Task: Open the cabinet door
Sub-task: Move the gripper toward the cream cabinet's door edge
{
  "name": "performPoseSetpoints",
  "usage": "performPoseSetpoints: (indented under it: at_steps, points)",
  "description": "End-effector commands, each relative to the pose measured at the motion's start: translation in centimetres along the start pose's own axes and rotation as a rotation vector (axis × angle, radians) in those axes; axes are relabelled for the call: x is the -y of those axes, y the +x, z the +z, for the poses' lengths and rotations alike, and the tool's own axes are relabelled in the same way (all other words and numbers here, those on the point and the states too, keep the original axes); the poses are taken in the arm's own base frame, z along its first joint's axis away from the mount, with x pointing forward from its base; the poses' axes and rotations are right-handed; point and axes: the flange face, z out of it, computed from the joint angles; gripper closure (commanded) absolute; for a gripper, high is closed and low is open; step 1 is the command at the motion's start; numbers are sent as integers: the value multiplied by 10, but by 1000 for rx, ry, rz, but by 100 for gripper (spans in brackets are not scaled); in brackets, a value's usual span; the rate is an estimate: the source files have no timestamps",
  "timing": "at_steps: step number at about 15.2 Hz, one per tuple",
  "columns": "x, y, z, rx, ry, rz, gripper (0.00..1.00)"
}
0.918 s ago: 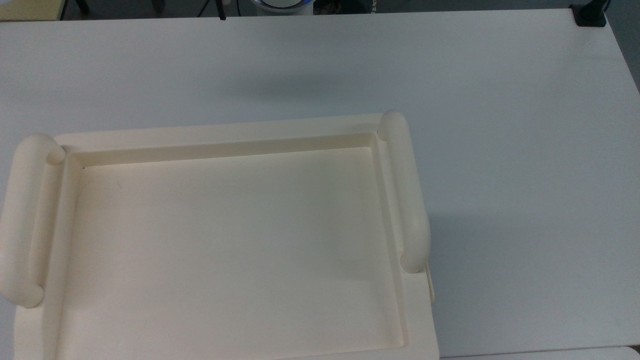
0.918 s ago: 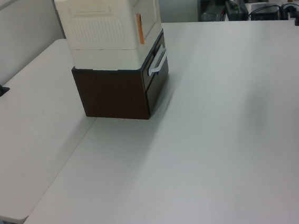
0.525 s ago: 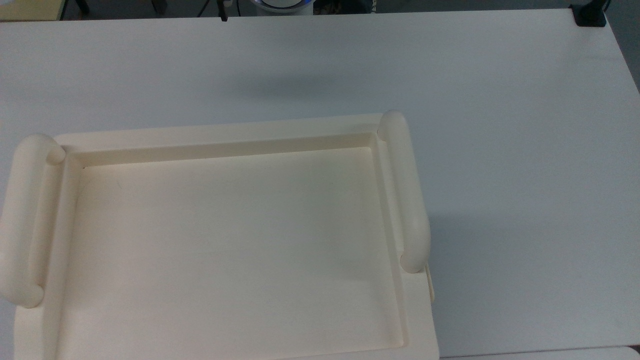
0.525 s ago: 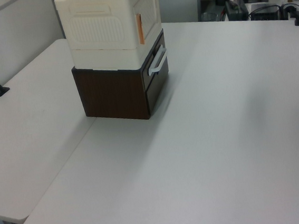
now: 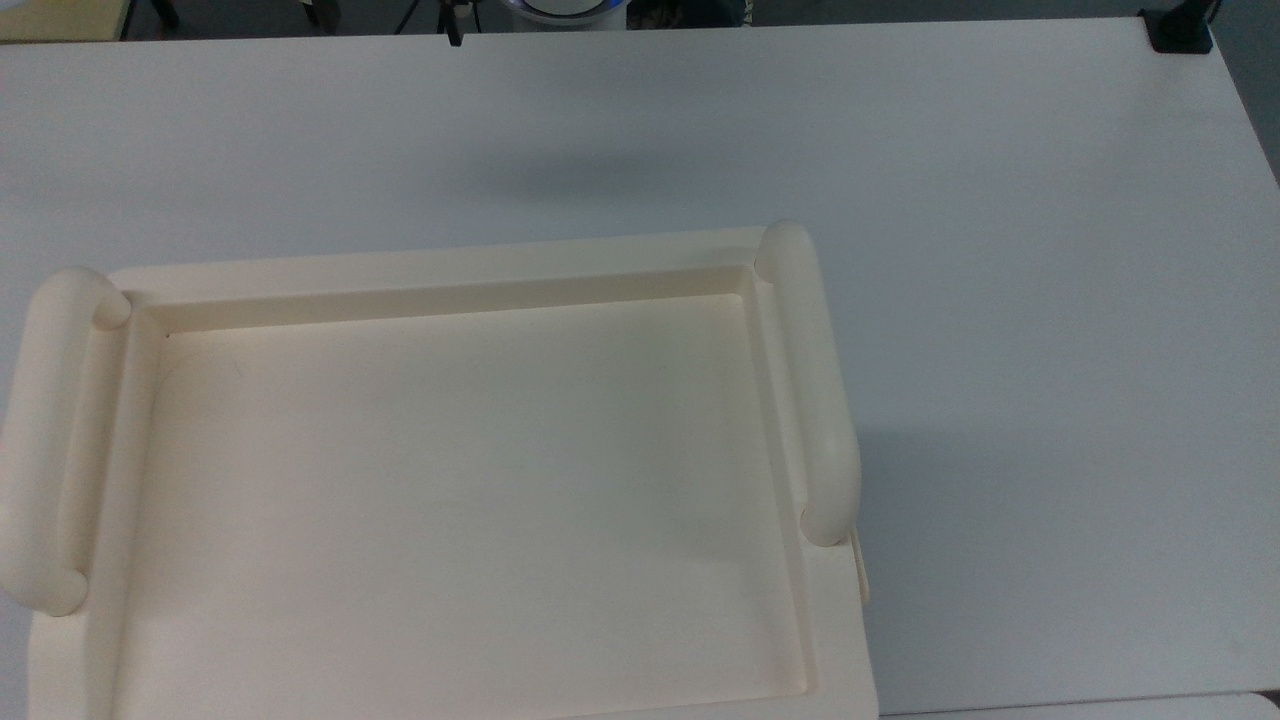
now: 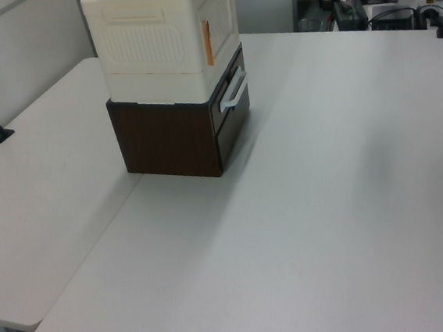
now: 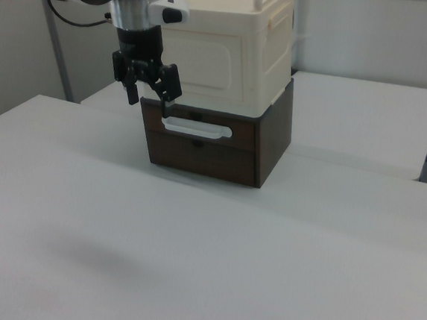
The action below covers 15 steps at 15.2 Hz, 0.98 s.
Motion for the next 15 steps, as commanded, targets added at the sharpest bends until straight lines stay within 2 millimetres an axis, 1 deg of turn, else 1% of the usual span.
performPoseSetpoints:
  at_steps: [1,3,4,5,7,8,11,15]
  points:
    - [32,13,15,-1,-7,-74,0]
    - [59,27,14,-86,-2,-126,0]
    - [74,32,17,-114,2,-150,0]
    - [80,37,19,-141,1,-167,0]
    - [103,48,27,-194,1,-234,0]
    - [109,56,31,-233,5,-241,0]
    - [128,75,31,-382,28,-270,0]
    - [151,84,25,-485,31,-295,0]
